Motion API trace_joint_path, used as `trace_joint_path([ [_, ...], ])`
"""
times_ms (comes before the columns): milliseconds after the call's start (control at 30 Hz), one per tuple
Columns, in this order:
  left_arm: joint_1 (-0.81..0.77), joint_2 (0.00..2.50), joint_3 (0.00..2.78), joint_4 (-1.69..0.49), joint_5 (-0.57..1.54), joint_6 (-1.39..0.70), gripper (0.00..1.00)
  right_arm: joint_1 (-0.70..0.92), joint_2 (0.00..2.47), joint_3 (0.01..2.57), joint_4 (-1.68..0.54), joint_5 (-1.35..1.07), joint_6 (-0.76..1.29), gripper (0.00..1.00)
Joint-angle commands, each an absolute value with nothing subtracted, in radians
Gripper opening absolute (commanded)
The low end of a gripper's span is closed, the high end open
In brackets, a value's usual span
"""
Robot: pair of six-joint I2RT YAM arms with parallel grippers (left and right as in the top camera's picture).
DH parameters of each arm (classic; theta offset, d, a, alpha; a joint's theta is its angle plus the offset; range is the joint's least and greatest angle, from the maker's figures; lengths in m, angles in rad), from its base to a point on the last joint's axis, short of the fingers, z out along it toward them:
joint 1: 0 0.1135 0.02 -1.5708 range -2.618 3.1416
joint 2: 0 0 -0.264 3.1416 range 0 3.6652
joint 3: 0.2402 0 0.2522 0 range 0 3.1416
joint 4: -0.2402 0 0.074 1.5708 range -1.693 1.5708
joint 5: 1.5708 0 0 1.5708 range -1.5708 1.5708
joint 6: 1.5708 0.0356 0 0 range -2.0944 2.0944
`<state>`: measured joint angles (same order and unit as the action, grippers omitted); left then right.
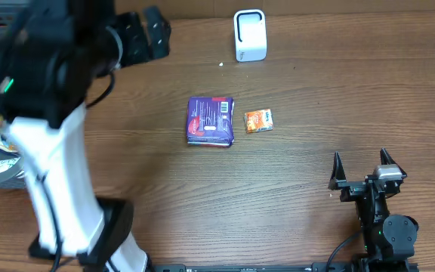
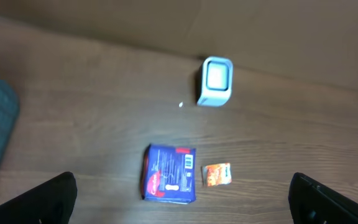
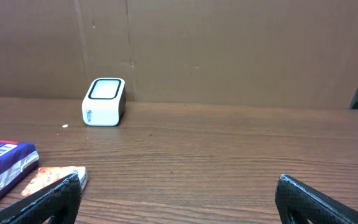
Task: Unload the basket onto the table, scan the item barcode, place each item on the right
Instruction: 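Move the left gripper back over the basket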
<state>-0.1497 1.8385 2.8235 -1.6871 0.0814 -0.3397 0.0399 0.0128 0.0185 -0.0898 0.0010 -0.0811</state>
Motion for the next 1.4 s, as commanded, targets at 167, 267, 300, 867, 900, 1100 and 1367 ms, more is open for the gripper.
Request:
trace_joint_path([
  [167,-0.149,1.611,2.698,-1.690,-0.086,-0.277,1.00,0.039,0.003,0.008,-0.084,0.007,-0.076,1.00],
  [267,-0.149,1.538,2.600,-1.690,-0.205,-0.299,1.00,0.039,0.003,0.008,-0.084,0.006,-0.076,1.00],
  [300,-0.149,1.517,2.569,-1.690,-0.252,-0.322,1.00,0.039,0.003,0.008,-0.084,0.006,-0.076,1.00],
  [867,0.387,1.473,2.442,-1.685,-0.302,-0.403,1.00,0.039,0.003,0.008,-0.084,0.006,-0.076,1.00],
  [900,0.433,1.482,2.442,-1.681,-0.273,-0.409,1.00,0.039,0.003,0.008,-0.084,0.006,-0.076,1.00],
  [1100,0.628,1.579,2.442,-1.637,-0.189,-0.422,1.00,0.039,0.003,0.008,-0.084,0.006,-0.076,1.00],
  [1367,0.661,1.749,2.442,-1.531,-0.182,-0.471,1.00,0.039,0.003,0.008,-0.084,0.007,-0.076,1.00],
])
